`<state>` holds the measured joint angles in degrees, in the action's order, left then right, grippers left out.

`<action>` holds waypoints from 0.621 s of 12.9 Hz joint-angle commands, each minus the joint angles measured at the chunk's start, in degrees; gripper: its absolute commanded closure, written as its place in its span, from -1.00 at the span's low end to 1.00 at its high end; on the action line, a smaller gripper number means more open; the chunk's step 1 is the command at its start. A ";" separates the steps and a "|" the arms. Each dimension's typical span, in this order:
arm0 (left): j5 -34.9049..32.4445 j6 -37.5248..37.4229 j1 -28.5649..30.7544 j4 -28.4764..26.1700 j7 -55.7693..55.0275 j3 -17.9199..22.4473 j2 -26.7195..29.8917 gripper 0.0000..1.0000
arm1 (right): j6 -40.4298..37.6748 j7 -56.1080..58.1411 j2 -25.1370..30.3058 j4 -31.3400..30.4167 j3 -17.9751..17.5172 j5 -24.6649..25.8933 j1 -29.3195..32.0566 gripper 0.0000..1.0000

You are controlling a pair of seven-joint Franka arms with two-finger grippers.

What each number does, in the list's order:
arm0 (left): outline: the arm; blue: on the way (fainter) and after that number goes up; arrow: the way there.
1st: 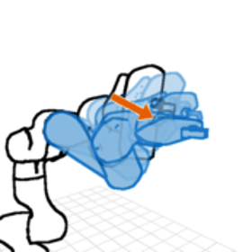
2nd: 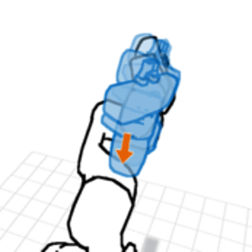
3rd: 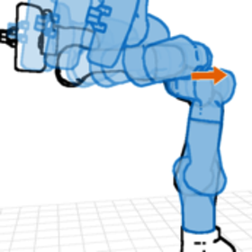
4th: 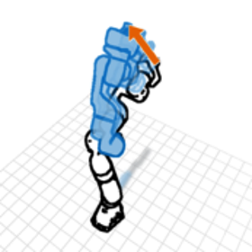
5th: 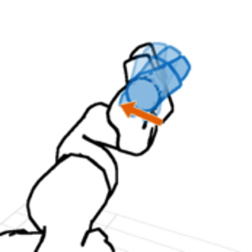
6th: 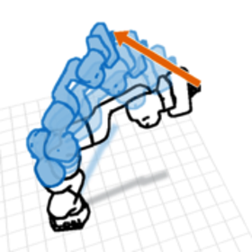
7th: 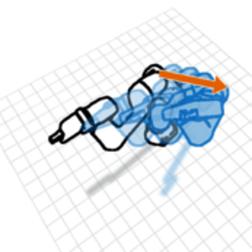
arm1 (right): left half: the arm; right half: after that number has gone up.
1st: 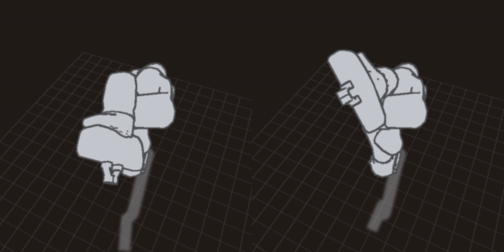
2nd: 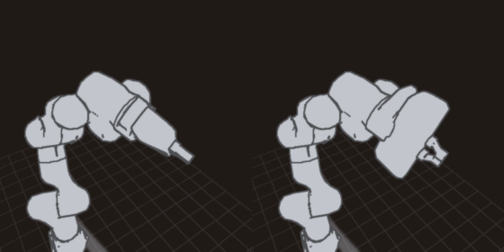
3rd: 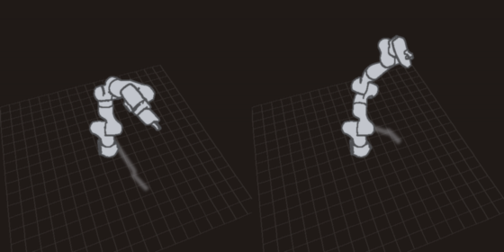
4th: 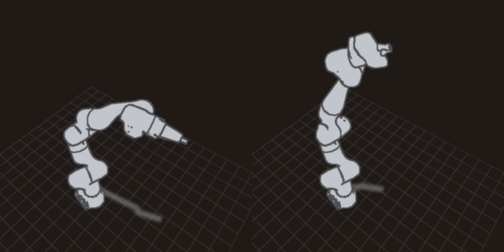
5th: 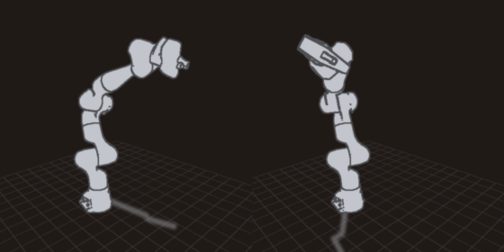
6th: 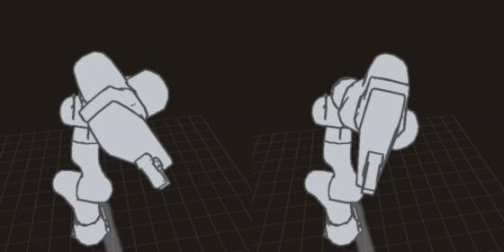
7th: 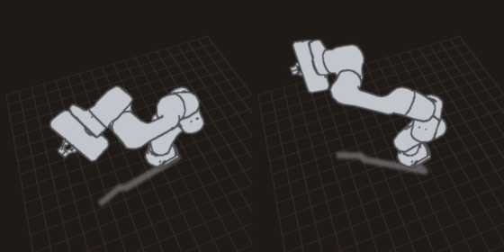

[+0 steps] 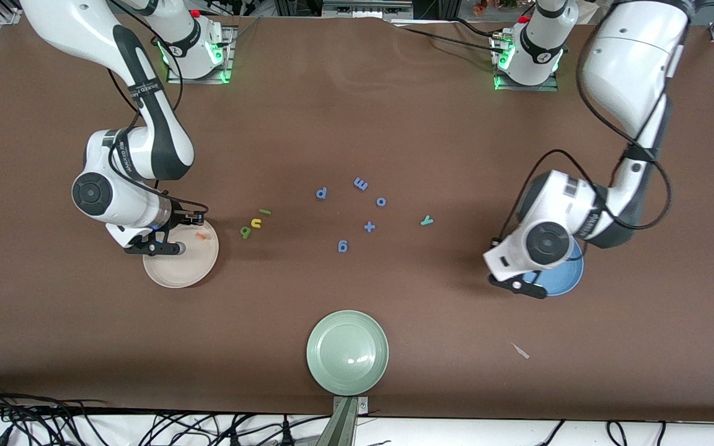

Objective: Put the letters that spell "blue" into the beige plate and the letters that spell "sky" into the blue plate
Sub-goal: 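Drop the k on the blue plate while the right gripper drops the orange letter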

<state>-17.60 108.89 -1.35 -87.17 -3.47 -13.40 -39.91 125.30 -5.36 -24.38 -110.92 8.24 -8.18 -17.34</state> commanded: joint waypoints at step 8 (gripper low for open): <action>-0.59 -1.22 5.84 -3.44 2.60 -4.77 0.52 -1.00 | 6.60 -16.58 -3.83 1.67 -7.09 -2.11 -0.42 -0.02</action>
<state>-17.61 109.01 5.45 -90.01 -0.17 -15.05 -41.67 129.88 -17.86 -26.26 -110.60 2.72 -9.29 -17.78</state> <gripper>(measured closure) 0.264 0.489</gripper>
